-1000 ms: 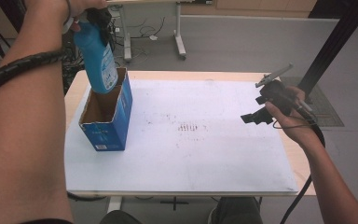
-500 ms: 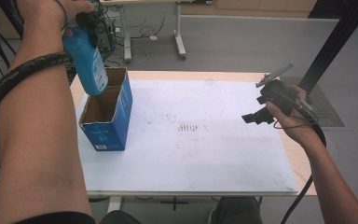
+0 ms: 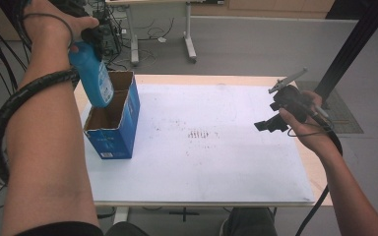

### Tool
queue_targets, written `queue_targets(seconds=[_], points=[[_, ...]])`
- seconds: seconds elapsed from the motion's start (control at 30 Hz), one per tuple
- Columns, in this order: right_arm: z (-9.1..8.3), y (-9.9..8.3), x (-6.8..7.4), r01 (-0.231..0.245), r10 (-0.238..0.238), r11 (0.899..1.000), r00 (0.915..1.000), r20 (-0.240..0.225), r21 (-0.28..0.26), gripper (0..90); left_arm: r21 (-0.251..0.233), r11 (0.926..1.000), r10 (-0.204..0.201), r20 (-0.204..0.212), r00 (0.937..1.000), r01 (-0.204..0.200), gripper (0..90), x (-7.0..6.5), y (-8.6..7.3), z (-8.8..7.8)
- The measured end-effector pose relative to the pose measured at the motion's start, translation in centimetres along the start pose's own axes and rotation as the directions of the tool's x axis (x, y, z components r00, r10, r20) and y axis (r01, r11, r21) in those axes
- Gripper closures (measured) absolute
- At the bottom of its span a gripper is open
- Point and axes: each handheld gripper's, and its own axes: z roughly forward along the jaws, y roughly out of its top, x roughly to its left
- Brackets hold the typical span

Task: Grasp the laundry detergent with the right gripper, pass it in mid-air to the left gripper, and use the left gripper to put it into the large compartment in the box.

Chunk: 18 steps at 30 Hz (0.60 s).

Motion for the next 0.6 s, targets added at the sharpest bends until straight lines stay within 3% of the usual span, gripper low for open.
queue_targets(seconds=[0.23, 0.43, 0.6], points=[[0.1, -0.2, -0.1, -0.004, 0.004, 1.0, 1.0, 0.002, 0.005, 6.3, 0.006, 0.9999, -0.01, 0.036, 0.9993, 0.01, 36.3, 0.7, -0.1, 2.1], [0.1, -0.3, -0.1, -0.01, 0.01, 1.0, 0.9999, 0.0, 0.007, 6.3, 0.014, 0.9999, 0.004, 0.013, 0.9999, -0.004, 36.3, 0.7, -0.1, 4.1], [0.2, -0.4, -0.2, -0.007, 0.007, 1.0, 1.0, 0.0, 0.019, 6.3, 0.019, 0.9998, 0.004, 0.024, 0.9997, -0.005, 36.3, 0.9, -0.3, 5.9]])
